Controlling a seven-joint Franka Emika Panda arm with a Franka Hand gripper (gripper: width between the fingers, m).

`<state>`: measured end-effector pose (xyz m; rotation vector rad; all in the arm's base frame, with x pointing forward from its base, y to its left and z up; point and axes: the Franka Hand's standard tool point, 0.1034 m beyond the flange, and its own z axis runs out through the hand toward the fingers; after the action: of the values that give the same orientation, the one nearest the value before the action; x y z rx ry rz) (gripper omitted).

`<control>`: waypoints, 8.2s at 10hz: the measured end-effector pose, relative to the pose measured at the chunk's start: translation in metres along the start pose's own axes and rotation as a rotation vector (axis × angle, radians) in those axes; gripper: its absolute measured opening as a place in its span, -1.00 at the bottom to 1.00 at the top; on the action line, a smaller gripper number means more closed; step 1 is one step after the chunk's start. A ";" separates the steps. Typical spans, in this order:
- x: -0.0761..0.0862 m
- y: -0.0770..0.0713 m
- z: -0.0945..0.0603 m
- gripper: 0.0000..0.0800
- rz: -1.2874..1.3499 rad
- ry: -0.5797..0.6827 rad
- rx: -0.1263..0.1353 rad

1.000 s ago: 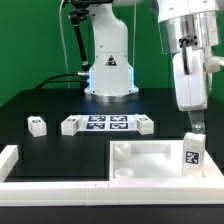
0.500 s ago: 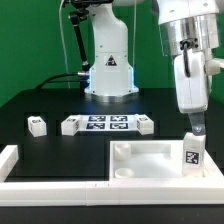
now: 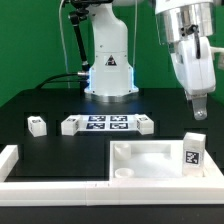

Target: Assemble square table

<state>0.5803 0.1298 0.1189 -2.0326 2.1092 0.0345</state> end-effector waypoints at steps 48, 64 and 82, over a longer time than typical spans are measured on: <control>0.075 0.239 0.073 -0.27 -1.426 -0.694 -1.031; 0.100 0.144 -0.010 -0.27 -1.196 -0.546 -0.972; 0.110 0.028 -0.013 -0.27 -0.852 -0.048 -0.986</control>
Offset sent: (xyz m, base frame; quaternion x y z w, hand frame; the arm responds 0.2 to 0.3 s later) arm 0.0000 0.0000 0.0000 0.0000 0.0000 -0.1938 0.9810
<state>0.5483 0.0203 0.1093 -3.2158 1.0505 1.1362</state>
